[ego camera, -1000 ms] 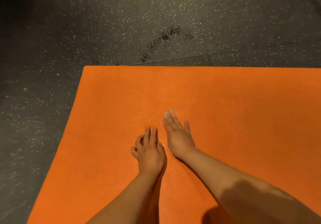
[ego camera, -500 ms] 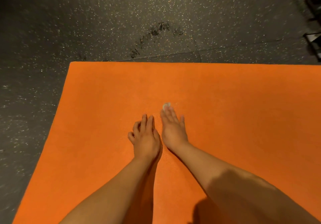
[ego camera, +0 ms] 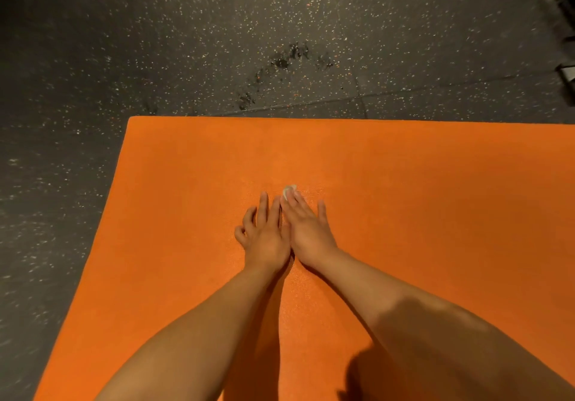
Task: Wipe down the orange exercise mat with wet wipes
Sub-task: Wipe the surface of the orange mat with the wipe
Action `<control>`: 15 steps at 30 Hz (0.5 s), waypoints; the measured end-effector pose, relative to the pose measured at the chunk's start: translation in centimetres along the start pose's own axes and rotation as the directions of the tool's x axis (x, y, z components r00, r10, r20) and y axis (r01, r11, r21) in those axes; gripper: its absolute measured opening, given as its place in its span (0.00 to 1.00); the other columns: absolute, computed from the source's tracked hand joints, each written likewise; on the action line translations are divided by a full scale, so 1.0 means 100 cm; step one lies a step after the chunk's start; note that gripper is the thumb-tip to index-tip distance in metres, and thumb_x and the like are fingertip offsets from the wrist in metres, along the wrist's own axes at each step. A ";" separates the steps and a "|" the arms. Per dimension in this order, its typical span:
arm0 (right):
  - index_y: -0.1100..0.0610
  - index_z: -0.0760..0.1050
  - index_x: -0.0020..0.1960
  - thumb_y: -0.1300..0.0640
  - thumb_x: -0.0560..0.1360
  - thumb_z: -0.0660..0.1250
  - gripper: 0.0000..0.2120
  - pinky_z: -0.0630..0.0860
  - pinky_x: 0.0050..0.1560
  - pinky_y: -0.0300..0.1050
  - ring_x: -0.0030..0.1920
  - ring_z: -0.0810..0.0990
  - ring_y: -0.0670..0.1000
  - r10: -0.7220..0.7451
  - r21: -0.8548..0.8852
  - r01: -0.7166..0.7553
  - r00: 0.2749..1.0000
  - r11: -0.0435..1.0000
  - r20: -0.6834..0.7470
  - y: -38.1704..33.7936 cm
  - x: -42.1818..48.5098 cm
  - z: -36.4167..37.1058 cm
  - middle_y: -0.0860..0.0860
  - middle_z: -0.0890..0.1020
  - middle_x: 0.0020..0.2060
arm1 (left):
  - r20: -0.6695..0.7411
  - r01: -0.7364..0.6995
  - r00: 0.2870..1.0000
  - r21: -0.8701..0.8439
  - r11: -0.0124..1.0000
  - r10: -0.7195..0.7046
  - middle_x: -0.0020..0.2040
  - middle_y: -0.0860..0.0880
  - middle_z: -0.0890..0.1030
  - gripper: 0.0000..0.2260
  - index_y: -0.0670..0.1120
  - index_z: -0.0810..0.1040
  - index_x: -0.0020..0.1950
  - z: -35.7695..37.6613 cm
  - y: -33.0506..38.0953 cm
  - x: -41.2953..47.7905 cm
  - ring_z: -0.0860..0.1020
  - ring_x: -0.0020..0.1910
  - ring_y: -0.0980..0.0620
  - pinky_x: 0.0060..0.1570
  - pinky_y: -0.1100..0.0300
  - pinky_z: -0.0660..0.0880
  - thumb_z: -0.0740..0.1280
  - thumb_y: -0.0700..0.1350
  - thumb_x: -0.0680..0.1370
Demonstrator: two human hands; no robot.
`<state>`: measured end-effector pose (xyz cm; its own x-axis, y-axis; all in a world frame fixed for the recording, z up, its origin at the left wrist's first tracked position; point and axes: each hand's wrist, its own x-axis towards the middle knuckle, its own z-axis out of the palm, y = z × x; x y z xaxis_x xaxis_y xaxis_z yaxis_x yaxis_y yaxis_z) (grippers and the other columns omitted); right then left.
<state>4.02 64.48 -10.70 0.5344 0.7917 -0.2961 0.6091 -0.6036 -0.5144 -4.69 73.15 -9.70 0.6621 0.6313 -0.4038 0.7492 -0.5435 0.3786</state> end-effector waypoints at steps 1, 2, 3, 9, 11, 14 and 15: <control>0.49 0.42 0.83 0.58 0.85 0.51 0.30 0.31 0.77 0.59 0.79 0.33 0.42 -0.044 -0.005 0.044 0.999 0.999 0.031 0.001 0.001 -0.001 0.44 0.38 0.81 | -0.012 -0.009 1.000 -0.012 1.000 0.009 0.82 0.60 0.42 0.24 0.64 0.50 0.80 0.000 -0.002 0.000 0.46 0.78 0.50 0.73 0.44 0.44 0.51 0.58 0.84; 0.48 0.41 0.83 0.60 0.84 0.52 0.32 0.30 0.77 0.58 0.79 0.33 0.42 -0.061 -0.039 0.063 0.997 0.997 0.039 0.006 0.003 -0.002 0.43 0.38 0.81 | -0.027 -0.018 0.999 -0.011 1.000 0.018 0.82 0.60 0.43 0.24 0.64 0.51 0.80 0.000 -0.004 0.000 0.47 0.78 0.50 0.73 0.44 0.45 0.52 0.58 0.84; 0.47 0.40 0.83 0.63 0.82 0.53 0.35 0.30 0.77 0.58 0.79 0.33 0.43 -0.053 -0.092 0.054 0.999 0.994 0.013 0.014 0.004 -0.004 0.43 0.38 0.81 | -0.037 -0.025 0.999 -0.003 1.000 0.025 0.82 0.59 0.44 0.24 0.64 0.52 0.80 0.000 -0.005 -0.001 0.47 0.78 0.50 0.73 0.44 0.45 0.52 0.58 0.84; 0.52 0.41 0.83 0.64 0.79 0.55 0.37 0.30 0.74 0.59 0.80 0.33 0.47 0.382 -0.014 -0.397 0.893 0.918 -0.238 0.044 0.010 -0.026 0.48 0.38 0.82 | -0.084 -0.017 0.996 0.044 0.999 0.021 0.82 0.56 0.49 0.22 0.62 0.56 0.80 0.002 -0.001 0.002 0.51 0.76 0.48 0.70 0.44 0.49 0.53 0.54 0.85; 0.53 0.41 0.83 0.65 0.78 0.55 0.38 0.31 0.75 0.59 0.80 0.33 0.47 0.352 -0.006 -0.360 0.915 0.933 -0.198 0.028 0.017 -0.022 0.48 0.38 0.82 | -0.129 0.004 0.992 0.021 1.000 -0.001 0.81 0.55 0.55 0.21 0.61 0.60 0.78 0.000 0.001 0.009 0.55 0.73 0.47 0.68 0.47 0.52 0.54 0.51 0.85; 0.52 0.44 0.83 0.64 0.80 0.55 0.36 0.35 0.78 0.63 0.80 0.36 0.45 0.117 -0.009 -0.118 0.989 0.993 -0.087 -0.001 0.031 -0.007 0.47 0.41 0.82 | -0.168 0.034 0.985 -0.020 0.999 -0.037 0.81 0.54 0.57 0.20 0.60 0.61 0.78 -0.008 0.002 0.022 0.58 0.72 0.45 0.67 0.48 0.53 0.54 0.50 0.85; 0.50 0.45 0.83 0.61 0.82 0.54 0.34 0.36 0.78 0.63 0.80 0.37 0.44 0.030 -0.006 -0.030 0.999 1.000 -0.038 -0.006 0.035 -0.004 0.46 0.42 0.82 | -0.165 0.043 0.985 -0.029 0.999 -0.047 0.81 0.54 0.55 0.21 0.60 0.60 0.79 -0.009 0.001 0.026 0.57 0.73 0.45 0.68 0.47 0.52 0.53 0.50 0.85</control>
<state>5.71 67.56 -11.10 0.5739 0.7694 -0.2806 0.5966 -0.6275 -0.5003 -2.92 75.28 -9.95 0.6136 0.7389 -0.2784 0.7761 -0.4993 0.3852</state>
